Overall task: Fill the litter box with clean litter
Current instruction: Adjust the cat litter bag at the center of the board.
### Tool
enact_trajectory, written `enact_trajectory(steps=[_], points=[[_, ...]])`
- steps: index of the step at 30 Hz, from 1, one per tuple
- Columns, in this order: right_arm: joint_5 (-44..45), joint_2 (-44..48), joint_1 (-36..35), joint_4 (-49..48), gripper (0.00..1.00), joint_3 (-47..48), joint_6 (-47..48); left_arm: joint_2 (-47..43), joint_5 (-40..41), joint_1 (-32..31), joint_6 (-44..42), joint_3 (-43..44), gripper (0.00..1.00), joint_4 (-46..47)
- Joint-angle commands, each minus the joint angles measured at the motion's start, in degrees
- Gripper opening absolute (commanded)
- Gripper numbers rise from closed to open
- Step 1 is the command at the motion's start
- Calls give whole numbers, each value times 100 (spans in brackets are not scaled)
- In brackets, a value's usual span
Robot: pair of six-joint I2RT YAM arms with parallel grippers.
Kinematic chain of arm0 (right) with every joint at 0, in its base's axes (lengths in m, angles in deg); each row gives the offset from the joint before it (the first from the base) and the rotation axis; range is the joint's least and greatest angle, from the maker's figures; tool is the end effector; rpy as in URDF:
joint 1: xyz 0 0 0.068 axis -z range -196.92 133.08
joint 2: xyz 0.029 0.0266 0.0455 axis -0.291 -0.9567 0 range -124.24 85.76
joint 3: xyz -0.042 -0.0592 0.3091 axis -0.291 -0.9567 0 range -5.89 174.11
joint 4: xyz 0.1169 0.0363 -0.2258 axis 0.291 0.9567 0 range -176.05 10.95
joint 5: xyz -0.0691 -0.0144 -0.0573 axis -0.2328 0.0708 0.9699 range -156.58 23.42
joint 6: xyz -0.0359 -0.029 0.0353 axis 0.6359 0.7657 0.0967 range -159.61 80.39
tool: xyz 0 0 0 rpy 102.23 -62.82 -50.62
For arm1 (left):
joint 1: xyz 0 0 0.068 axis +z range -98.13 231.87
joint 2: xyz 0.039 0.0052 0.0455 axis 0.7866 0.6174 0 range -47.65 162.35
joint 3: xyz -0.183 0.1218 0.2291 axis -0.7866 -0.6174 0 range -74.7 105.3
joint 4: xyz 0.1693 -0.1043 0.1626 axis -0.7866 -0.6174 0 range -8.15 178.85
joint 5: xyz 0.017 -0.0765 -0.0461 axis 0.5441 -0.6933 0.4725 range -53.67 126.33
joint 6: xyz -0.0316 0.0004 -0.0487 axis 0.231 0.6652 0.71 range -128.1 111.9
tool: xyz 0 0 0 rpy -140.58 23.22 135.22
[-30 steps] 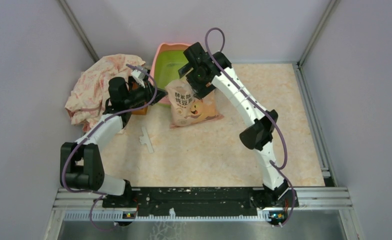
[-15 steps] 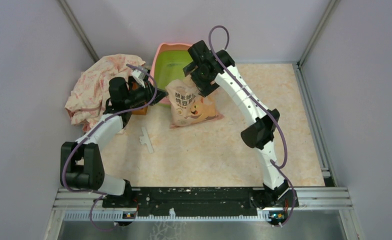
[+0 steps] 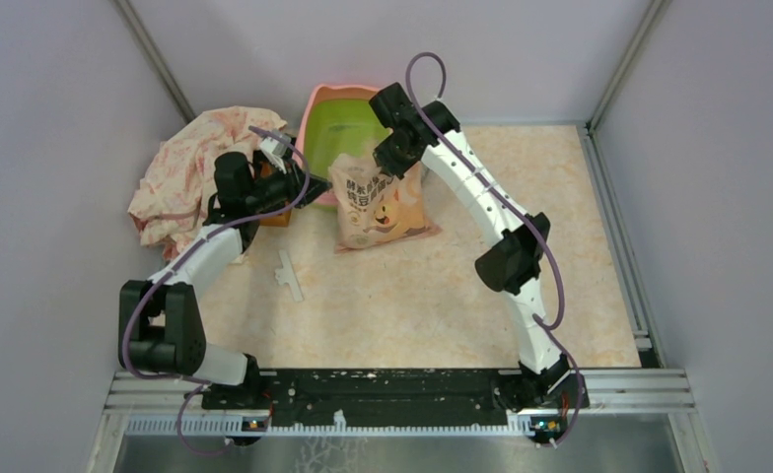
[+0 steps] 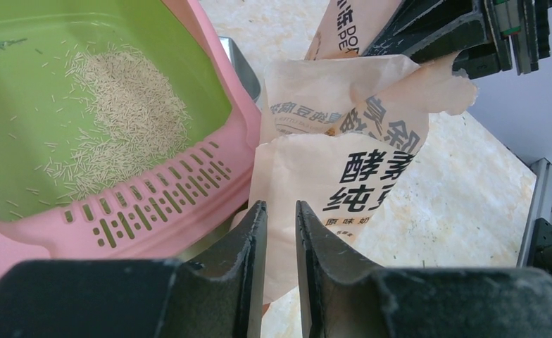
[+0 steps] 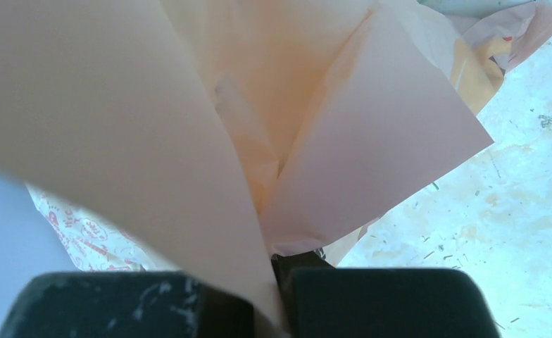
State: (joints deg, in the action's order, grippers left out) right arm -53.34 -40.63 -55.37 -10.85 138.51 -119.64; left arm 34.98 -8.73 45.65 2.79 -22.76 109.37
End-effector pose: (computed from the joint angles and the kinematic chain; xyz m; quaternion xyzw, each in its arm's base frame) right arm 0.3785 0.2882 0.3981 0.3686 0.8793 0.1845 0.2385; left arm 0.3141 -0.0638 0.3317 0.2169 0.7179 -0.3788 0.5423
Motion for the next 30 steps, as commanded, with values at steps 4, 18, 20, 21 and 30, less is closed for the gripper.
enact_trajectory(steps=[4, 18, 20, 21, 30], points=[[135, 286, 61, -32, 0, -17, 267, -241, -474, 25, 286, -81, 36, 447], [-167, 540, 150, -228, 0, -300, 624, 259, -574, -186, 328, -208, 48, 1601], [-203, 571, 155, -265, 0, -369, 668, 435, -600, -362, 303, -116, 49, 1740], [-225, 603, 165, -279, 0, -406, 678, 515, -615, -423, 255, -68, 49, 1761], [-433, 728, 394, -339, 0, -549, 874, 947, -832, -556, 313, 95, 0, 1904]])
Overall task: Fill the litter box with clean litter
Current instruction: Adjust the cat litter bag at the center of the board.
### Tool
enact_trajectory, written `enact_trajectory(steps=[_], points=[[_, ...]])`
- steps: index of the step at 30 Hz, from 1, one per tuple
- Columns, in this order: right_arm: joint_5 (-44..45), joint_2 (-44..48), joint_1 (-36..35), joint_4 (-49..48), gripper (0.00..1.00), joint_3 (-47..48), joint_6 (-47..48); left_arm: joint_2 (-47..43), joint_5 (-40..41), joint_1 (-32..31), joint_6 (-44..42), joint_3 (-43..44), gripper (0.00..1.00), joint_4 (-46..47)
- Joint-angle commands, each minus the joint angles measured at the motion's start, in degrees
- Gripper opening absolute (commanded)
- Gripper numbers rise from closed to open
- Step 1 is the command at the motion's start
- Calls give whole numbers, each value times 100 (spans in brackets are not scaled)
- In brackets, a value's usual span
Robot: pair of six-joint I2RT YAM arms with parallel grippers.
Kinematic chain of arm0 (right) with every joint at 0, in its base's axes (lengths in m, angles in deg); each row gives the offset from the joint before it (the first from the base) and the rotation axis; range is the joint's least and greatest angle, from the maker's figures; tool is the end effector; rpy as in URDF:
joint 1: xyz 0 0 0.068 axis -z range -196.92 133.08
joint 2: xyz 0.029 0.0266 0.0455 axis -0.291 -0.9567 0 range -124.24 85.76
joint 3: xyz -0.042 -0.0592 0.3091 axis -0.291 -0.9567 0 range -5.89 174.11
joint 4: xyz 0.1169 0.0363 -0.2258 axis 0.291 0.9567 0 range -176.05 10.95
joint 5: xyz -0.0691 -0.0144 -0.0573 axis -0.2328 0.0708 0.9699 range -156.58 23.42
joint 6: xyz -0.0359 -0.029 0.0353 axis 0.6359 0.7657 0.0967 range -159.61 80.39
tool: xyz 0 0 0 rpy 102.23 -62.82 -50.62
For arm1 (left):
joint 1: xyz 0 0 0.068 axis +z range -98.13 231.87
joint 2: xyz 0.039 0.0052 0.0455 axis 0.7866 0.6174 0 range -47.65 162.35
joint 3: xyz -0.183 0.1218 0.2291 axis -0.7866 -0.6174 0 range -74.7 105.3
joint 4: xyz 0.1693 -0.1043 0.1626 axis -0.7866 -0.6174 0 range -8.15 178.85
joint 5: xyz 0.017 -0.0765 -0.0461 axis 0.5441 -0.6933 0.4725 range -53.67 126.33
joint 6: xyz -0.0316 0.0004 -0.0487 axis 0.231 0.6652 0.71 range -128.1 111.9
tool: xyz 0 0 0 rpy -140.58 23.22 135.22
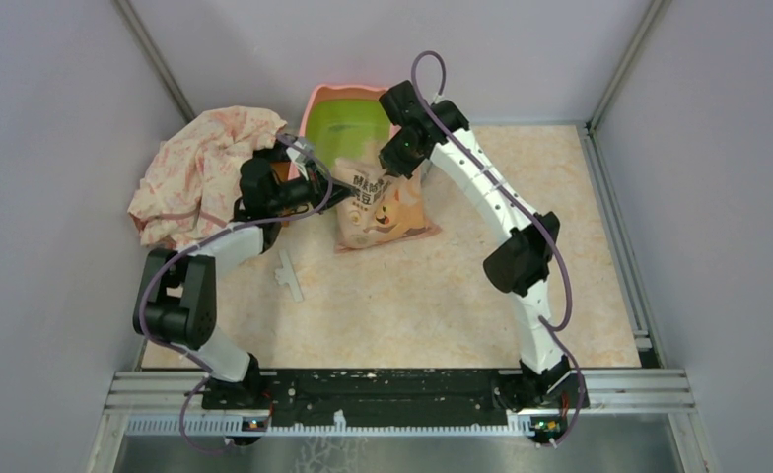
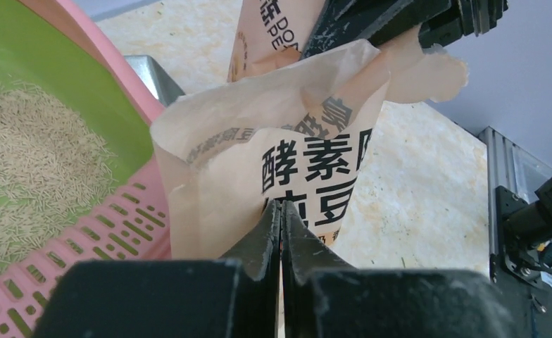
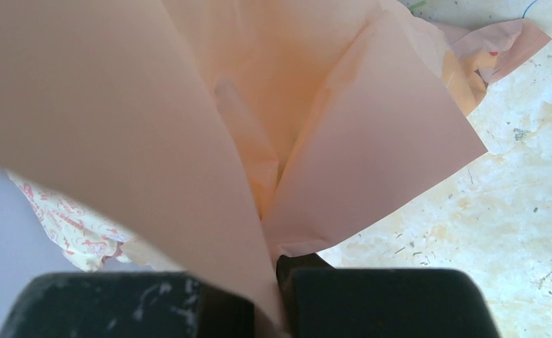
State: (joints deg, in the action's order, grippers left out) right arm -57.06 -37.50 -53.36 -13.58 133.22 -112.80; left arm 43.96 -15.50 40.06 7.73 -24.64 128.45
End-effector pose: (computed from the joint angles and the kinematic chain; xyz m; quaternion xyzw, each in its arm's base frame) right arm 0.3805 0.2723 0.3999 0.3235 0.8984 0.1881 0.2299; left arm 0.3339 -0.1031 0.3056 0.2809 0.6570 -0.4545 0.5319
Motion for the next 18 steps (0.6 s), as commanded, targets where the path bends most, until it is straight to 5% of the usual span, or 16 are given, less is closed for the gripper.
enact_trajectory(steps=[1, 18], points=[[-78, 441, 229, -66, 0, -24, 214, -15, -50, 4, -329, 281, 0, -244], [-352, 566, 639, -154, 0, 23, 613, -1278, 552, 30, -701, -453, 0, -865]])
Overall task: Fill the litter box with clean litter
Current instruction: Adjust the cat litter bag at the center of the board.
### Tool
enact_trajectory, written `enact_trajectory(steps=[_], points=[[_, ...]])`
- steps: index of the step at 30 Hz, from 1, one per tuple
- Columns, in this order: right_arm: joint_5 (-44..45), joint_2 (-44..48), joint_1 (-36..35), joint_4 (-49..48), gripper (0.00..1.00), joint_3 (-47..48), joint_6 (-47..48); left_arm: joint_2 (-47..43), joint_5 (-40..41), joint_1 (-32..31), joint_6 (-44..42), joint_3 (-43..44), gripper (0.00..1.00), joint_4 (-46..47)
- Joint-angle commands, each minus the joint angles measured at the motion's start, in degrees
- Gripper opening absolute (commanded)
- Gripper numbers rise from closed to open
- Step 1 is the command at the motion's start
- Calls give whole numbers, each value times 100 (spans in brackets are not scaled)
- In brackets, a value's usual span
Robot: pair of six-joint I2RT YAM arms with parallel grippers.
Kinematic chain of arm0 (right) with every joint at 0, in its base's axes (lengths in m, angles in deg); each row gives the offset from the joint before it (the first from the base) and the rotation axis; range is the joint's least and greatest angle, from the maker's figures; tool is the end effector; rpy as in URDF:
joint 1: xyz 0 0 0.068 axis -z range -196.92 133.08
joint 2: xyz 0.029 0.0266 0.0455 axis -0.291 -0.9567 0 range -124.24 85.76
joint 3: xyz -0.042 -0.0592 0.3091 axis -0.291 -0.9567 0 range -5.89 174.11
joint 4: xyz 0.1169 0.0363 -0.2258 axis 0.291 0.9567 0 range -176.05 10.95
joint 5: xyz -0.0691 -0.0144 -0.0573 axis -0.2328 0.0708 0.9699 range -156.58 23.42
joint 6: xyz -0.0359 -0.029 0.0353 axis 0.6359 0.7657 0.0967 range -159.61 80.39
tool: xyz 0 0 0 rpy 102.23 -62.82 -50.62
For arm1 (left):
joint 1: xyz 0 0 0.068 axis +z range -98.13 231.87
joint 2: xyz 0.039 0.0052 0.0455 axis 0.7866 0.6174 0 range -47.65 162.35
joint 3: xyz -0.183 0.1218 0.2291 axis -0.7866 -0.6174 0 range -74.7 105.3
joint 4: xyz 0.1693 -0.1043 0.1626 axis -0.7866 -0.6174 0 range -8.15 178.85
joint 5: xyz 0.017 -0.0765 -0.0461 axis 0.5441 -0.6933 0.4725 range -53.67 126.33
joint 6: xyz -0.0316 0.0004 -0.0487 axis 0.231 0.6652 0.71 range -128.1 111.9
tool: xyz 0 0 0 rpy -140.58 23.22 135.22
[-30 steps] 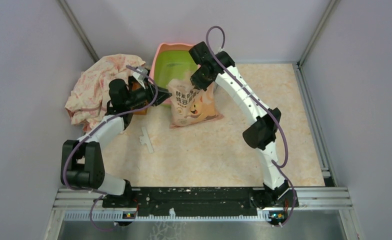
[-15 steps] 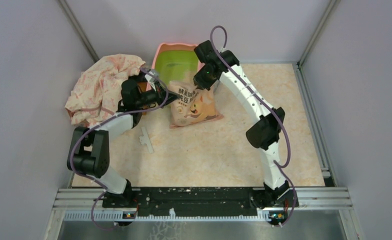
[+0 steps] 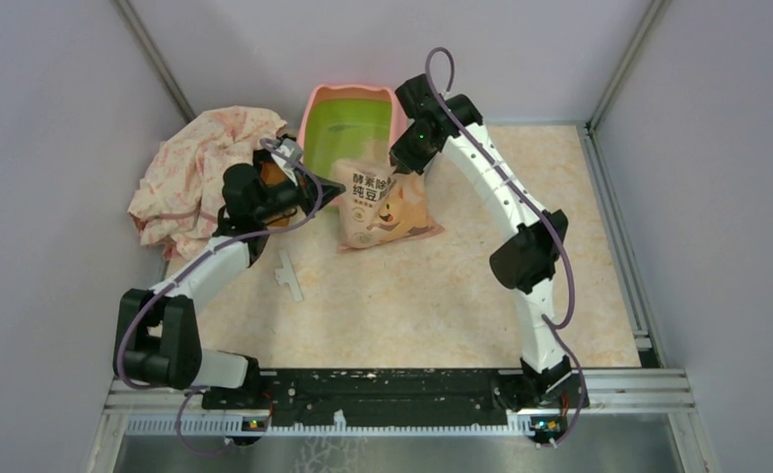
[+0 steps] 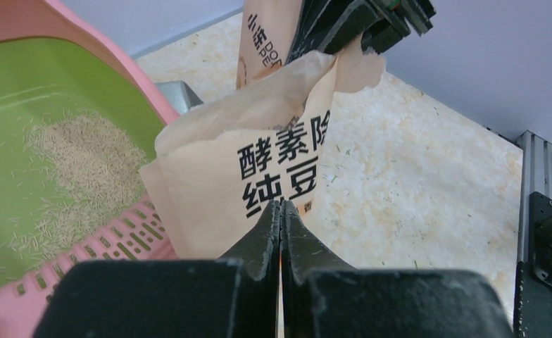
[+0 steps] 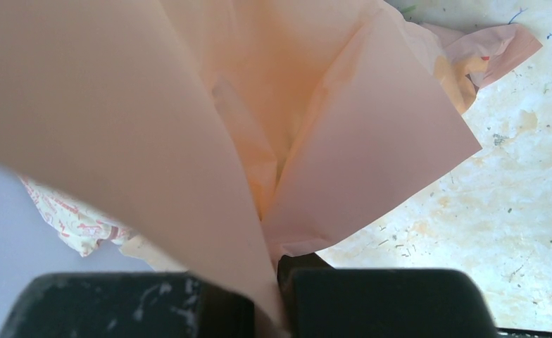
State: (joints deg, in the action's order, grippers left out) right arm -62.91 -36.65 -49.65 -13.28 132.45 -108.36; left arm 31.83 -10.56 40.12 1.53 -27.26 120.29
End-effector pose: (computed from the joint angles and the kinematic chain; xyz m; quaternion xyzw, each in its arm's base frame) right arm 0.3916 0.2484 0.4020 0.3048 0.9082 0.2014 0.2043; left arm 0.2888 -0.0910 0.3407 0.2919 0.6468 -0.3976 0.5816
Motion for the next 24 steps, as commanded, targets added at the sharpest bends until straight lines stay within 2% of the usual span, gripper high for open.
enact_trajectory(steps=[1, 3, 4, 6, 7, 8, 9, 11, 12, 13, 16, 21, 24], points=[[227, 455, 289, -184, 0, 121, 195, -27, 60, 23, -102, -198, 0, -100], [182, 413, 336, -171, 0, 175, 266, 1, 53, 23, -127, -257, 1, -111], [145, 395, 364, -156, 0, 202, 318, -1, 138, 23, -132, -292, 9, -109], [90, 371, 417, -110, 0, 248, 419, -76, 440, 23, -126, -377, 34, -84], [72, 386, 440, -86, 0, 243, 464, -105, 587, 23, -87, -413, 61, -14], [78, 411, 444, -71, 0, 215, 506, -119, 688, 23, -33, -441, 79, 115], [77, 457, 443, -100, 0, 132, 548, -78, 693, 23, 24, -441, 85, 332], [-6, 597, 443, -203, 0, -89, 605, 172, 462, 23, 135, -249, 89, 578], [-50, 644, 443, -255, 0, -198, 629, 317, 314, 23, 202, -113, 97, 607], [-98, 684, 443, -317, 0, -278, 658, 469, 170, 17, 269, 31, 98, 645], [-240, 707, 439, -341, 0, -369, 778, 906, -154, 15, 510, 306, 99, 969], [-349, 877, 409, -476, 0, -679, 900, 1362, -243, -34, 895, 434, 99, 1668], [-571, 1005, 399, -635, 0, -903, 915, 1548, -244, -231, 687, 682, 99, 1376]])
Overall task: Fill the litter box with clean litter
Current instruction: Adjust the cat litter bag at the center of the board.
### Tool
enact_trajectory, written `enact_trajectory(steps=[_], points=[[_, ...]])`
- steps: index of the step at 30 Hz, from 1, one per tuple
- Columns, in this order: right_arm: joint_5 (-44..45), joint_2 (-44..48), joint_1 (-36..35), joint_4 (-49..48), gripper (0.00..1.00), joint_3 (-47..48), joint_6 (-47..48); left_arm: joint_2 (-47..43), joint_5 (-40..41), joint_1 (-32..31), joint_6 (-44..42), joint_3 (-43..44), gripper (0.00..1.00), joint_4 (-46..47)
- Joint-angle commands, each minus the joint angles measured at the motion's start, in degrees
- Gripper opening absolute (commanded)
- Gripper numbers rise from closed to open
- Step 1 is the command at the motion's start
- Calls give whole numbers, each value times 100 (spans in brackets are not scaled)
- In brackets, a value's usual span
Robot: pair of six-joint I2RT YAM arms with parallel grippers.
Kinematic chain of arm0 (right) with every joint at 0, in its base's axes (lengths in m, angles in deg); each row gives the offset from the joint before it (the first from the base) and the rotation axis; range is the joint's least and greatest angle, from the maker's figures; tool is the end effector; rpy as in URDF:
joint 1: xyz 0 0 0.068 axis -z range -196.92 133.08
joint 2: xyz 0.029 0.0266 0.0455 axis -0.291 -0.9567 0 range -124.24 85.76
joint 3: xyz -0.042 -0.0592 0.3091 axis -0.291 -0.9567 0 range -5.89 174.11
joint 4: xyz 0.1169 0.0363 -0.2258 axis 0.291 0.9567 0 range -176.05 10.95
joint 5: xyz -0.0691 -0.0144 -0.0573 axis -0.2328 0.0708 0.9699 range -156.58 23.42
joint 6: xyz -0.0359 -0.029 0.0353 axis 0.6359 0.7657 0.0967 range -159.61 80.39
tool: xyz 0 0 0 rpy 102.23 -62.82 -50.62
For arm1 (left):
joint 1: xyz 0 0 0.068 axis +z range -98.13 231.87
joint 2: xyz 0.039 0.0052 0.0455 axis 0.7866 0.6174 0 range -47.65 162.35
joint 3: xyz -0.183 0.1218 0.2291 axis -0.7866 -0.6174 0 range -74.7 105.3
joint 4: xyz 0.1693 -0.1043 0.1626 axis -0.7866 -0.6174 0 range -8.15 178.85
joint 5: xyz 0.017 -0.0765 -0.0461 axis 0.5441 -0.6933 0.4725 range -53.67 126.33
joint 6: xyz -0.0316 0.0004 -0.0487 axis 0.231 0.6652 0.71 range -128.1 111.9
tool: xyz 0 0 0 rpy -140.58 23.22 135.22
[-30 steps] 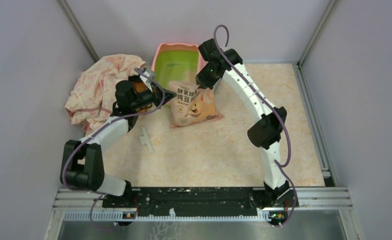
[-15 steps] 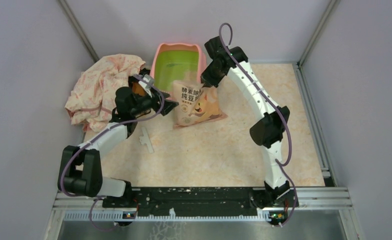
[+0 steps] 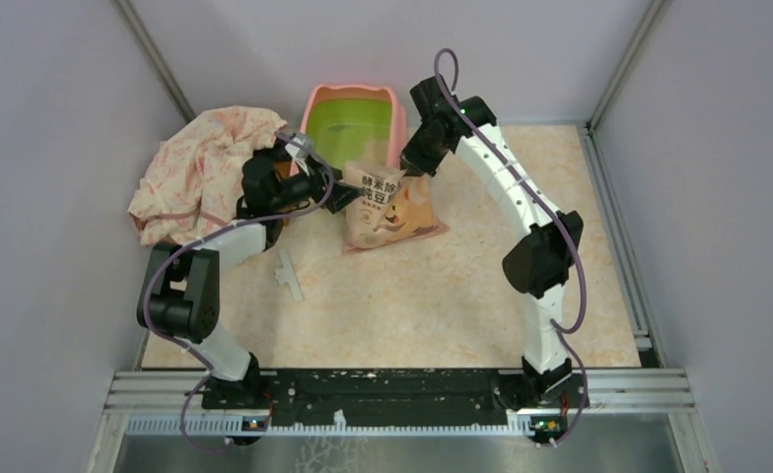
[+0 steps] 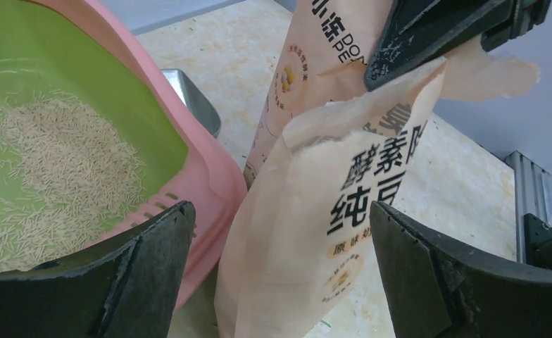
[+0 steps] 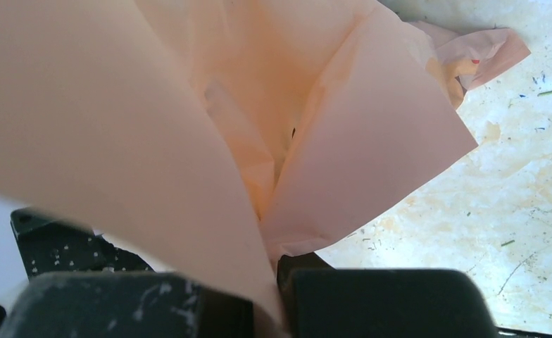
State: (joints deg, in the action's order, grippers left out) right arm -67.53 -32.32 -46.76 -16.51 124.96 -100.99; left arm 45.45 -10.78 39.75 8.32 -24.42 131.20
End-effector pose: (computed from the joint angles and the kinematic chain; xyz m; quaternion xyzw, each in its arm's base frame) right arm 0.3901 0.2245 0.4018 0.2581 0.9228 0.2099 0.1944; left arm 0.3417 -0.1045 0.3030 0.2569 0.6609 -0.4341 0.5556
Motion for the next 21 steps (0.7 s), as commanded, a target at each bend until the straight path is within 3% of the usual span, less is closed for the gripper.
enact_trajectory(steps=[1, 2, 3, 7, 8, 9, 12, 15, 19, 21], points=[[-145, 589, 103, -345, 0, -171, 180, 194, -181, -303, -120, 454, 99, 156], [-177, 591, 102, -352, 0, -161, 187, 191, -110, -352, -211, 468, 95, 76], [-193, 588, 102, -341, 0, -131, 208, 191, -172, -375, -255, 473, 86, 37], [-130, 521, 125, -188, 0, 24, 288, 83, -284, -361, -533, 426, 32, -355], [-142, 489, 140, -160, 6, 61, 305, 5, -248, -361, -617, 361, 12, -417], [-150, 455, 152, -127, 15, 86, 320, -88, -199, -361, -689, 264, 0, -457], [-195, 358, 176, -71, 41, 167, 383, -395, -151, -341, -787, -32, 0, -404], [-366, 215, 206, 29, 58, 367, 474, -665, -66, -290, -959, -151, 0, -736], [-538, 92, 206, 73, 61, 508, 531, -1019, -39, -165, -1079, -303, 0, -964], [-638, 86, 208, 7, 52, 444, 522, -1133, -44, -105, -1077, -352, 0, -1007]])
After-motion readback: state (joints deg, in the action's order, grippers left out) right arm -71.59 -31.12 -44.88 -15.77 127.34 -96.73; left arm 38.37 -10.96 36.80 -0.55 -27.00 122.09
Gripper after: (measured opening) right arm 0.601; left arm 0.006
